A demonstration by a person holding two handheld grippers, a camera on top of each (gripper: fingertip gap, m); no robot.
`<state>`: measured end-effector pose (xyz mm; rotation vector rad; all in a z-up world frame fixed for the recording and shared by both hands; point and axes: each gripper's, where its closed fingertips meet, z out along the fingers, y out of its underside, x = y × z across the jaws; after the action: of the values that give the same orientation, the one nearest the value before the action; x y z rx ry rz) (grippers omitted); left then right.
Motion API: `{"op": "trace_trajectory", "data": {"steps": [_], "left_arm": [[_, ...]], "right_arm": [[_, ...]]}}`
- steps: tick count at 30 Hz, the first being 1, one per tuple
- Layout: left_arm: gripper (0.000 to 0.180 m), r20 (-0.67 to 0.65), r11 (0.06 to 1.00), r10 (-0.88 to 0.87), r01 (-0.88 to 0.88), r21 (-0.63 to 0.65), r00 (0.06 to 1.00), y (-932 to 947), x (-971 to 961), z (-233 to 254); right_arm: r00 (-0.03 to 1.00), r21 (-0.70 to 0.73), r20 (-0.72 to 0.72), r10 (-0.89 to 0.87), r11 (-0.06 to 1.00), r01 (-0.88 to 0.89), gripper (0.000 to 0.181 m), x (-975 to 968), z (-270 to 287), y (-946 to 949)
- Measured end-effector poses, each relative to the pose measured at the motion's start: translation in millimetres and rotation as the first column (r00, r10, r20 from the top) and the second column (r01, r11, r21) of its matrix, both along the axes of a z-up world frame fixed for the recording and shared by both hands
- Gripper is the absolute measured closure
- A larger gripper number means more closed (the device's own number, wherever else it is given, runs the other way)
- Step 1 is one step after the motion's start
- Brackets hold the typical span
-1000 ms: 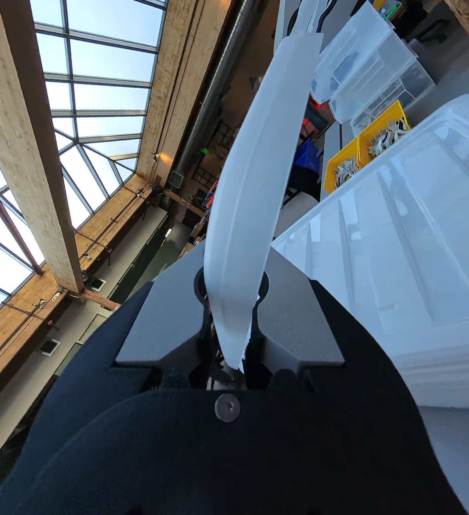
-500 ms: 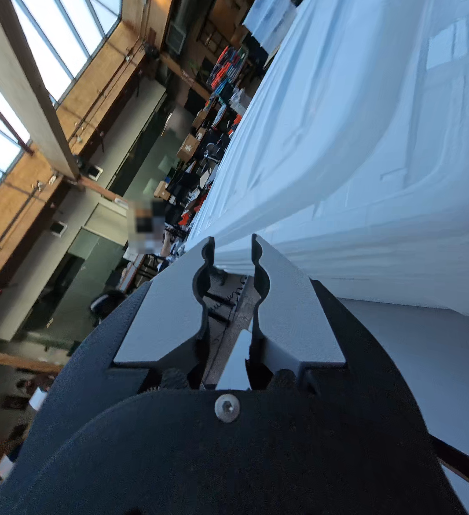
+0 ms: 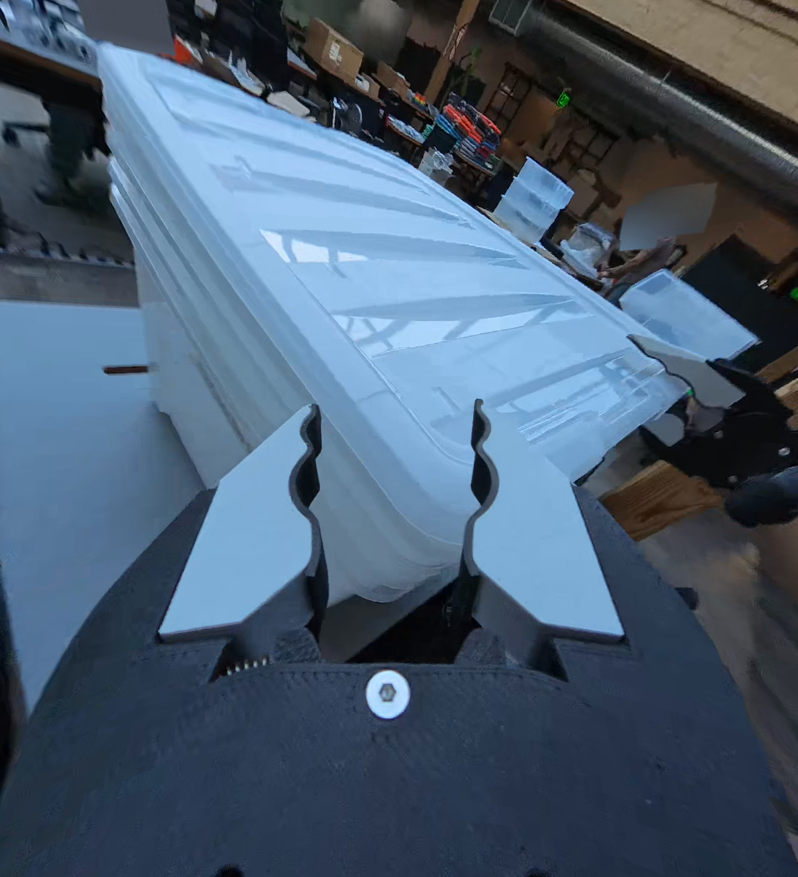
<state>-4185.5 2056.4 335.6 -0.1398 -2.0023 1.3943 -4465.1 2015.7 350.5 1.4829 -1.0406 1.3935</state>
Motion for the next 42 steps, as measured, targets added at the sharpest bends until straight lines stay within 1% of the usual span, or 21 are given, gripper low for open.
{"op": "trace_trajectory", "data": {"steps": [2, 4, 7, 10, 13, 15, 16, 18, 20, 22, 24, 25, 26, 27, 29, 31, 33, 34, 36, 39, 42], "left_arm": [[0.102, -0.116, 0.995, -0.051, 0.06, 0.084, 0.992, -1.3, -12.4, -10.7], [0.103, -0.168, 0.982, -0.119, 0.141, 0.125, 0.979, 3.3, -28.8, -18.2], [0.13, 0.006, 0.995, -0.076, 0.076, 0.063, 0.997, -0.2, -30.1, -27.5], [0.13, 0.163, 0.998, -0.067, 0.063, 0.026, 0.984, -0.7, -38.0, -36.1], [0.131, 0.202, 0.997, -0.07, 0.066, 0.027, 0.977, -2.7, -41.3, -37.3], [0.134, 0.211, 0.998, -0.059, 0.052, 0.039, 0.976, -5.8, -37.0, -37.0], [0.135, 0.216, 0.998, -0.06, 0.051, 0.049, 0.975, -6.9, -36.2, -37.2], [0.138, 0.235, 0.997, -0.071, 0.059, 0.057, 0.969, -7.3, -36.7, -37.7], [0.137, 0.261, 0.997, -0.076, 0.066, 0.047, 0.962, -6.9, -37.7, -37.2], [0.136, 0.263, 0.997, -0.079, 0.071, 0.038, 0.962, -7.7, -38.6, -36.6], [0.132, 0.249, 0.996, -0.093, 0.088, 0.032, 0.964, -9.1, -39.1, -36.8], [0.128, 0.238, 0.995, -0.101, 0.097, 0.025, 0.966, -9.8, -40.2, -36.2], [0.125, 0.227, 0.994, -0.113, 0.113, 0.011, 0.967, -9.2, -41.8, -35.0], [0.121, 0.217, 0.991, -0.128, 0.133, -0.011, 0.968, -7.7, -43.6, -33.4], [0.108, 0.174, 0.984, -0.147, 0.163, -0.078, 0.974, -4.1, -46.5, -25.4], [0.098, 0.148, 0.97, -0.172, 0.194, -0.149, 0.974, 2.0, -48.7, -14.5], [0.089, 0.199, 0.959, -0.197, 0.231, -0.166, 0.96, 9.4, -53.3, -14.4], [0.087, 0.239, 0.957, -0.207, 0.247, -0.153, 0.949, 12.4, -56.2, -18.4], [0.09, 0.316, 0.96, -0.2, 0.25, -0.127, 0.927, 13.7, -61.6, -27.7], [0.095, 0.369, 0.963, -0.156, 0.224, -0.147, 0.916, 12.5, -60.0, -30.7], [0.095, 0.356, 0.965, -0.142, 0.209, -0.157, 0.924, 11.3, -59.9, -29.9]], "right_arm": [[1.0, 0.01, -0.012, 0.0, 1.0, 0.0, 0.155, -1.9, -9.0, -0.4], [1.0, 0.04, -0.015, -0.008, 0.999, 0.009, 0.154, -8.7, -18.4, -0.9], [0.998, 0.119, -0.036, -0.057, 0.991, 0.061, 0.152, -19.1, -31.2, -2.9], [0.98, 0.21, -0.083, -0.179, 0.959, 0.192, 0.145, -36.6, -33.9, -3.7], [0.944, 0.281, -0.156, -0.292, 0.903, 0.326, 0.143, -56.4, -35.7, 3.3], [0.907, 0.35, -0.135, -0.399, 0.837, 0.421, 0.141, -69.9, -35.6, 10.7], [0.88, 0.373, -0.166, -0.445, 0.797, 0.474, 0.142, -77.0, -36.0, 16.7], [0.839, 0.397, -0.242, -0.487, 0.74, 0.544, 0.137, -88.0, -35.2, 31.0], [0.838, 0.416, -0.261, -0.479, 0.728, 0.545, 0.138, -94.3, -27.8, 44.7], [0.877, 0.575, -0.177, -0.446, 0.676, 0.46, 0.137, -102.3, -26.3, 61.9], [0.889, 0.753, 0.052, -0.454, 0.603, 0.264, 0.135, -109.7, -19.2, 73.4], [0.882, 0.793, 0.207, -0.423, 0.601, 0.103, 0.126, -110.0, -12.6, 73.0], [0.844, 0.785, 0.375, -0.384, 0.615, -0.068, 0.117, -111.6, -4.4, 67.6], [0.778, 0.752, 0.524, -0.347, 0.617, -0.232, 0.115, -114.9, 0.1, 61.3], [0.62, 0.652, 0.721, -0.309, 0.605, -0.457, 0.112, -124.2, -2.6, 45.0], [0.56, 0.653, 0.749, -0.353, 0.535, -0.537, 0.108, -127.4, -28.3, 35.1], [0.523, 0.635, 0.77, -0.366, 0.519, -0.572, 0.1, -124.2, -45.9, 24.3], [0.5, 0.619, 0.785, -0.366, 0.496, -0.608, 0.101, -119.8, -50.8, 23.1], [0.421, 0.569, 0.821, -0.386, 0.493, -0.658, 0.1, -117.7, -52.0, 15.7], [0.323, 0.502, 0.853, -0.409, 0.481, -0.718, 0.114, -121.9, -46.1, 12.3], [0.32, 0.494, 0.863, -0.39, 0.523, -0.695, 0.115, -120.3, -48.2, 11.6]]}}
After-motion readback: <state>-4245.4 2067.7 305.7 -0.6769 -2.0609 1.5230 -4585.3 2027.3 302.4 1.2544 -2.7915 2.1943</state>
